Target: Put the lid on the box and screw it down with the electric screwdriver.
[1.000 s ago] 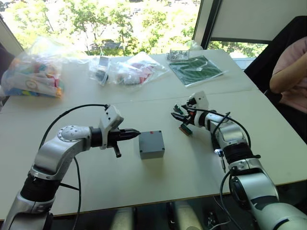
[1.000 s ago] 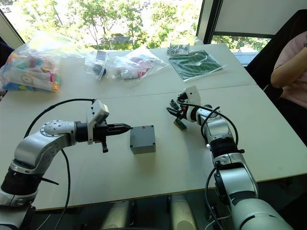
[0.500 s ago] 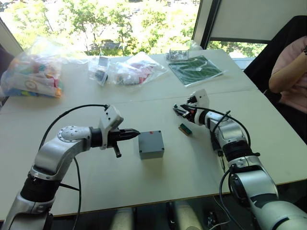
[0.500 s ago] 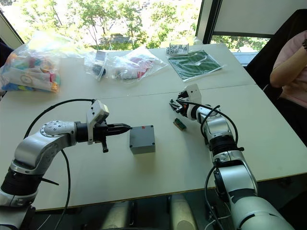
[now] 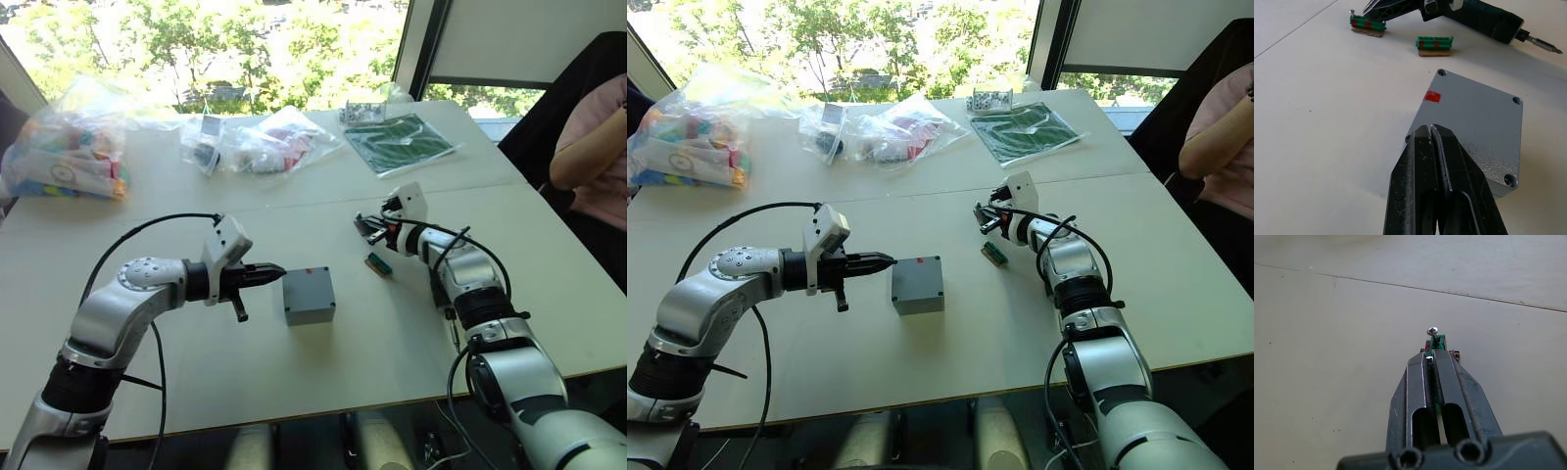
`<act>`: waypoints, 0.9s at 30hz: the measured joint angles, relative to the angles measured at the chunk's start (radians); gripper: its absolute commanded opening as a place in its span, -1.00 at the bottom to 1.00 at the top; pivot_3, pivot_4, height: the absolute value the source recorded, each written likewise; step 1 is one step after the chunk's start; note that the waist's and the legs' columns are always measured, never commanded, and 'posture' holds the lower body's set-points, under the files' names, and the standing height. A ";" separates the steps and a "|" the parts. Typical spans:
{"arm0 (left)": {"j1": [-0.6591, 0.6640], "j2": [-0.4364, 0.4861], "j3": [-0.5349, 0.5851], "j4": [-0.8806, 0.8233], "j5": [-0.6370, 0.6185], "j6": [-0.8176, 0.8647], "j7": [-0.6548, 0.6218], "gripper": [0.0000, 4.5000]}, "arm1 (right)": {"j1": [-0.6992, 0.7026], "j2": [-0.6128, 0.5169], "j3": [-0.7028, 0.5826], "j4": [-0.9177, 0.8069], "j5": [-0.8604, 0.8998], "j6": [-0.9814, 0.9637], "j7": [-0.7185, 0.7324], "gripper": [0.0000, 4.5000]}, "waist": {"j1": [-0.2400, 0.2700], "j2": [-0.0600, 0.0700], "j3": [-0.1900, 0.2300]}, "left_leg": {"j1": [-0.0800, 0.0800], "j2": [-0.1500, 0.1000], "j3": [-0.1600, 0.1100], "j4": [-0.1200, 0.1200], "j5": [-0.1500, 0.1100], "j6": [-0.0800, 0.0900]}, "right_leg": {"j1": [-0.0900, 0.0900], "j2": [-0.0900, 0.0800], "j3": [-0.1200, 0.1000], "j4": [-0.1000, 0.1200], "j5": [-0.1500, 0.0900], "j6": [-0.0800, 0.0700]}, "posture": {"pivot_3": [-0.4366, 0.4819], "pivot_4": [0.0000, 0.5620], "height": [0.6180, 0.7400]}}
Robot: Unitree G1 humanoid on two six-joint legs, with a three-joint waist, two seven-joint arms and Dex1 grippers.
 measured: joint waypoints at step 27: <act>0.099 0.158 0.112 -0.122 -0.138 0.084 -0.078 -1.00 | 0.331 -0.065 -0.044 -0.932 0.359 0.454 0.122 -0.97 | 0.001 0.000 0.000 | 0.002 0.001 -0.001 -0.001 0.000 0.000 | 0.001 0.000 0.000 0.000 -0.005 0.000 | -0.05 -0.47 1.00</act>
